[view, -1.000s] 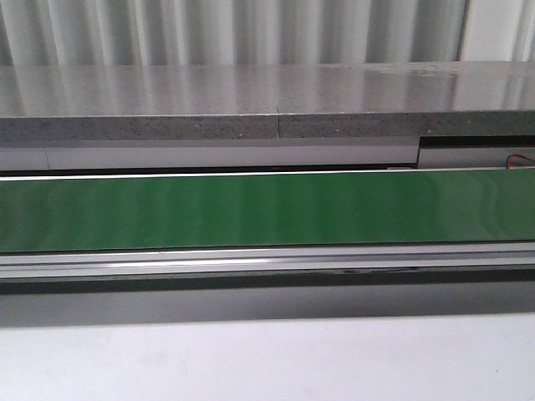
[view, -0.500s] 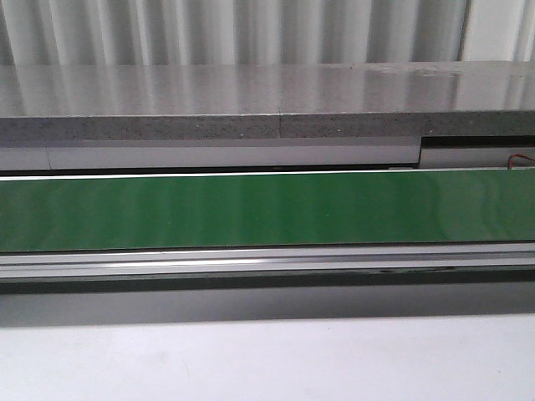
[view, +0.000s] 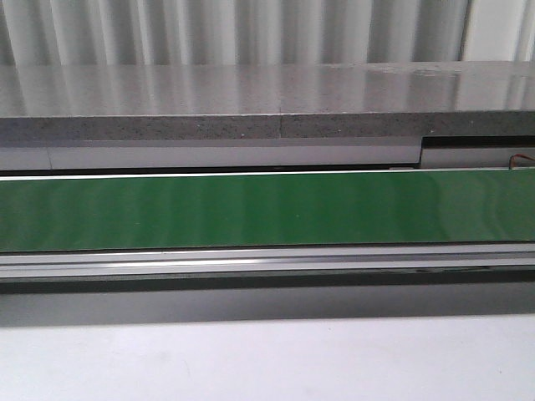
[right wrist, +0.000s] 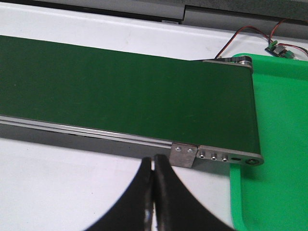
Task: Move button from right to left
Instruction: 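Lower the held button into the blue tray with the left gripper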
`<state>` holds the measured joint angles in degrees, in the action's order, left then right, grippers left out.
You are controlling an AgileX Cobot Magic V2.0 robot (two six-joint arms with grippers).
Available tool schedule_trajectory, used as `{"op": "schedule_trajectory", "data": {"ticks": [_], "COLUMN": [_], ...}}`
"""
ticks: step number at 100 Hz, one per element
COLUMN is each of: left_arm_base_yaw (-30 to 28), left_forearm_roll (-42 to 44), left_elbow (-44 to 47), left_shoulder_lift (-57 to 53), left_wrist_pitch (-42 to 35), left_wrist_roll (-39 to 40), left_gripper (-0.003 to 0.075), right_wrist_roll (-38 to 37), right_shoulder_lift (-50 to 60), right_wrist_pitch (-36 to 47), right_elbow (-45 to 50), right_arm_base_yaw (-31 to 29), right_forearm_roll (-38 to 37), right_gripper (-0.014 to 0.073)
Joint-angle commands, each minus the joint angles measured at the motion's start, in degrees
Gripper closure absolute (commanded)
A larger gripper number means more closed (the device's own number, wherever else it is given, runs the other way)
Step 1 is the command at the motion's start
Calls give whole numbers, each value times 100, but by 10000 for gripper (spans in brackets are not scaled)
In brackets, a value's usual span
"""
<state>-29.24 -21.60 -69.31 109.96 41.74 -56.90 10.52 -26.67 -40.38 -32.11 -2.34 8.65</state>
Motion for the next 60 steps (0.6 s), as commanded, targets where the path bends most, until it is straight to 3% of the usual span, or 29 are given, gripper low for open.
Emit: {"op": "schedule_trajectory", "data": {"ticks": [1, 49, 60], "left_arm_base_yaw": [2, 2, 2], "left_forearm_roll": [0, 8, 8], "left_elbow": [-166, -166, -156], "left_shoulder_lift": [-266, -266, -266], "left_wrist_pitch": [-44, 26, 157], "left_wrist_roll": [-13, 7, -124], "left_gripper": [740, 739, 708], "right_wrist_roll": [52, 52, 52], "right_shoulder_lift": [-23, -23, -23], "right_wrist_pitch": [372, 372, 372], "right_elbow": [-147, -147, -147], "right_arm_base_yaw": [-6, -6, -6], "right_forearm_roll": [-5, -5, -5], "right_gripper": [662, 662, 662]}}
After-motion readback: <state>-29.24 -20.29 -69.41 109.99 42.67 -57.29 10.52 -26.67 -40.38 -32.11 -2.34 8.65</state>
